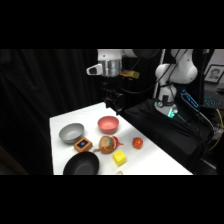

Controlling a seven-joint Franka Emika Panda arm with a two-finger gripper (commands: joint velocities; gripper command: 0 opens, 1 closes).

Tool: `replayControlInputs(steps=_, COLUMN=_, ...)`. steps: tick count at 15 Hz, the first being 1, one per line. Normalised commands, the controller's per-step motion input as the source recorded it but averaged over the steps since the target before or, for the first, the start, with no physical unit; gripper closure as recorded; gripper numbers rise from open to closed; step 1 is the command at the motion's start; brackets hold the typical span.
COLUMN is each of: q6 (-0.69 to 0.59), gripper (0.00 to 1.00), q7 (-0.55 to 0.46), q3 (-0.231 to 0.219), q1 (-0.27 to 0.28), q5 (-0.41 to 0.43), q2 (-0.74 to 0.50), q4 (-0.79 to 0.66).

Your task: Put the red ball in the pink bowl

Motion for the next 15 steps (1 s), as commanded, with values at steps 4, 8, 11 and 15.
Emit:
replayControlInputs(steps=4, q6=0.01, gripper=0.0, q7=0.0, q3=0.019, q1=-0.004, q5=0.01, q2=-0.05, q4=-0.04)
replayControlInputs(steps=8, q6=0.08, gripper=0.0, q7=0.01, q3=0.046, q1=0.028, q5=0.024, q2=-0.21, q4=-0.21)
replayControlInputs(steps=11, q6=0.16, gripper=0.0, q7=0.02, q3=0.048, q1=0.042, q5=0.071, q2=-0.24, q4=-0.29)
replayControlInputs(steps=15, q6=0.34, gripper=0.0, q7=0.0, q3=0.046, q1=0.052, q5=0.111, q2=-0.16, q4=-0.31)
